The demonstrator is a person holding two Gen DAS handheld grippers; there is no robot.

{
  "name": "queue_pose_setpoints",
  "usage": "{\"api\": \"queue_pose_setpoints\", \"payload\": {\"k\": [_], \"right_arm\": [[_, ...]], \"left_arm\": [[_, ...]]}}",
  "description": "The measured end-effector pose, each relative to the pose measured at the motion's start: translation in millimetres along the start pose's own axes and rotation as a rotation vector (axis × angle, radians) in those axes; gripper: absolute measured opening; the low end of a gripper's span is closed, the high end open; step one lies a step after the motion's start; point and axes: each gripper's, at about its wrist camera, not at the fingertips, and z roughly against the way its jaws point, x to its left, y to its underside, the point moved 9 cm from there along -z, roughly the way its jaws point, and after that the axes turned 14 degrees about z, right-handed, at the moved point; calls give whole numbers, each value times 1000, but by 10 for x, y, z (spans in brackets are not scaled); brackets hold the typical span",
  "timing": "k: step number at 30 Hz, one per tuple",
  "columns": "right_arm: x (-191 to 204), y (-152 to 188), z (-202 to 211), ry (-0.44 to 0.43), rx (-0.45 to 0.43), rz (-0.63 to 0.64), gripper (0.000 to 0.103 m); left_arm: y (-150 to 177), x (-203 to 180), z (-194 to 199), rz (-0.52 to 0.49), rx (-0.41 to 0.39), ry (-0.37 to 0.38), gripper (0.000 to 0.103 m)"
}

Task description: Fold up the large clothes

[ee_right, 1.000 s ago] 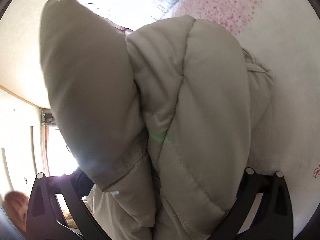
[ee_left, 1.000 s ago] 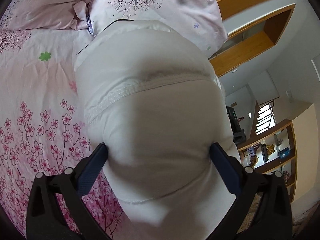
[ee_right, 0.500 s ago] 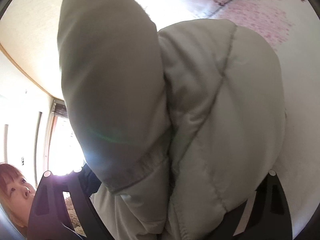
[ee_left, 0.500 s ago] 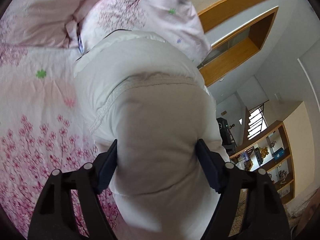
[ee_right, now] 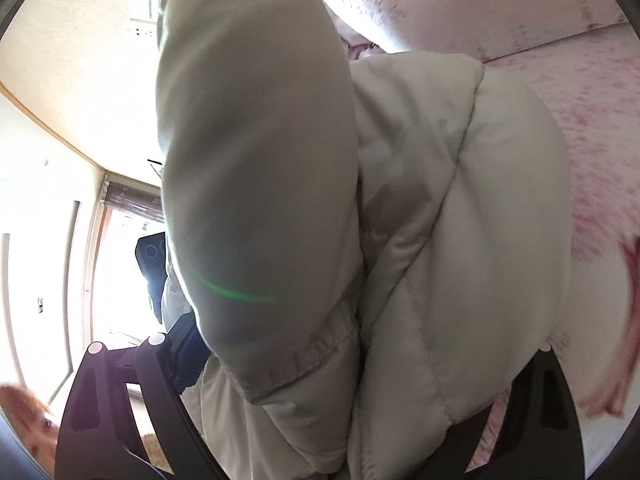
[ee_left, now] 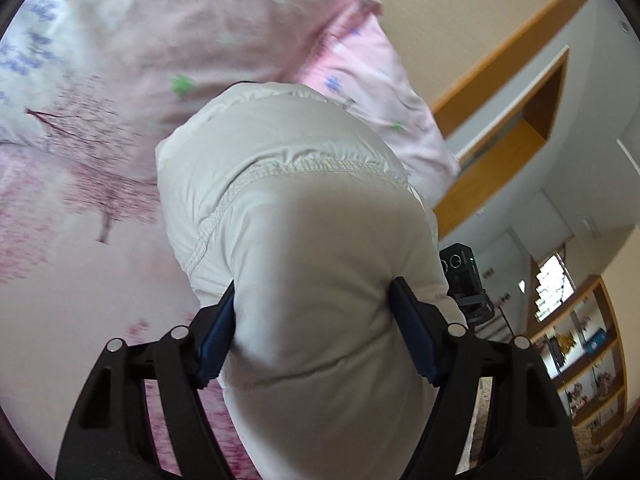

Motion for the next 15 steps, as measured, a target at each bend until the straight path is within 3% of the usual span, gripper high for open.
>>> {"api": "queue_pose_setpoints", "payload": {"k": [6, 9, 11, 14, 15], "right_arm": [[-92, 67, -135, 40, 3, -79, 93], [-165, 176, -221, 28, -7, -146, 97], [-160, 211, -245, 46, -17, -149, 97], [-58, 367, -193, 95, -23, -144, 98], [-31, 388, -197, 107, -23, -144, 99]], "left_arm": [[-63, 396, 15, 42, 4, -62, 76], [-56, 540, -19, 43, 4, -79, 83], [-46, 586, -36, 25, -10, -119, 92], [-54, 581, -7, -12, -44, -183, 94], [-62, 520, 36, -59, -77, -237, 94]]}}
